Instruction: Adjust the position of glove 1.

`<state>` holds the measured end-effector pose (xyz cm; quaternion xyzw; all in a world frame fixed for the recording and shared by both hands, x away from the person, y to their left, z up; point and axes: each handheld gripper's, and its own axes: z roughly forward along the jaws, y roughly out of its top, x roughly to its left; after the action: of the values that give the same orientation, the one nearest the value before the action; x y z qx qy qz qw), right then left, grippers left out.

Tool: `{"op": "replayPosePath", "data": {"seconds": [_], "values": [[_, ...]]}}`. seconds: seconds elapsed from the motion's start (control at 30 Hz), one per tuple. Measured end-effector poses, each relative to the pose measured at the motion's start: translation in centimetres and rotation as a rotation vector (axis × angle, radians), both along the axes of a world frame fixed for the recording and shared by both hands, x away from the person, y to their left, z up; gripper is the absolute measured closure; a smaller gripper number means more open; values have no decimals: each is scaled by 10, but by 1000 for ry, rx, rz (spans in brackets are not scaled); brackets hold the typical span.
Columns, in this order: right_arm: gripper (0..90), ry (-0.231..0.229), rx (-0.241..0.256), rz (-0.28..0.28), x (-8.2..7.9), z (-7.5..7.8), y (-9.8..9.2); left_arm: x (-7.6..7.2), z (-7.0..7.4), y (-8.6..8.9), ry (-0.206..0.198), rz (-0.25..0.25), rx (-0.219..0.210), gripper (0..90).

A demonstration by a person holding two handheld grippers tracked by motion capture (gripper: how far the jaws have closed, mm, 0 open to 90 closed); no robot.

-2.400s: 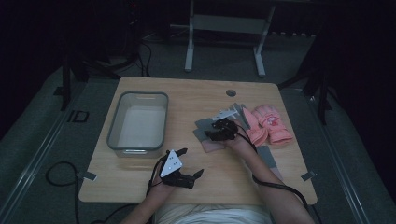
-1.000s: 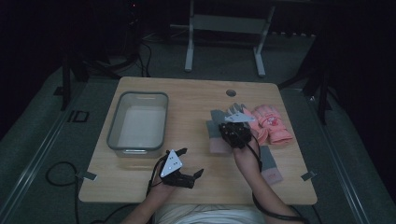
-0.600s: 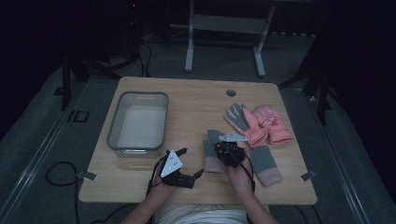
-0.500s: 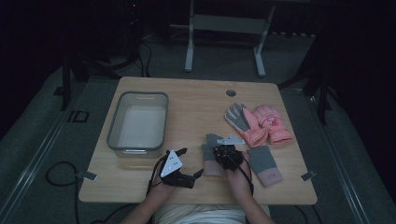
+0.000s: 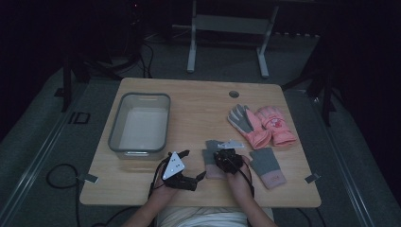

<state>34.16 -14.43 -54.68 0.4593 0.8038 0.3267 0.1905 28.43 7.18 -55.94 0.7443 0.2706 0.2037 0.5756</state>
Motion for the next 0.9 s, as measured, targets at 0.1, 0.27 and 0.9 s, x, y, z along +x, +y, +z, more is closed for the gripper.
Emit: {"op": "replayPosePath", "data": {"seconds": [0.1, 0.27, 0.9], "values": [[710, -7, 23, 5, 1, -3, -2, -2, 0, -2, -23, 4, 17, 19], [575, -8, 41, 38, 2, 4, -5, 0, 0, 0, -7, 0, 5, 19], [635, -206, 37, 259, 12, 78, -128, 1, 0, 0, 11, -4, 6, 19]]}}
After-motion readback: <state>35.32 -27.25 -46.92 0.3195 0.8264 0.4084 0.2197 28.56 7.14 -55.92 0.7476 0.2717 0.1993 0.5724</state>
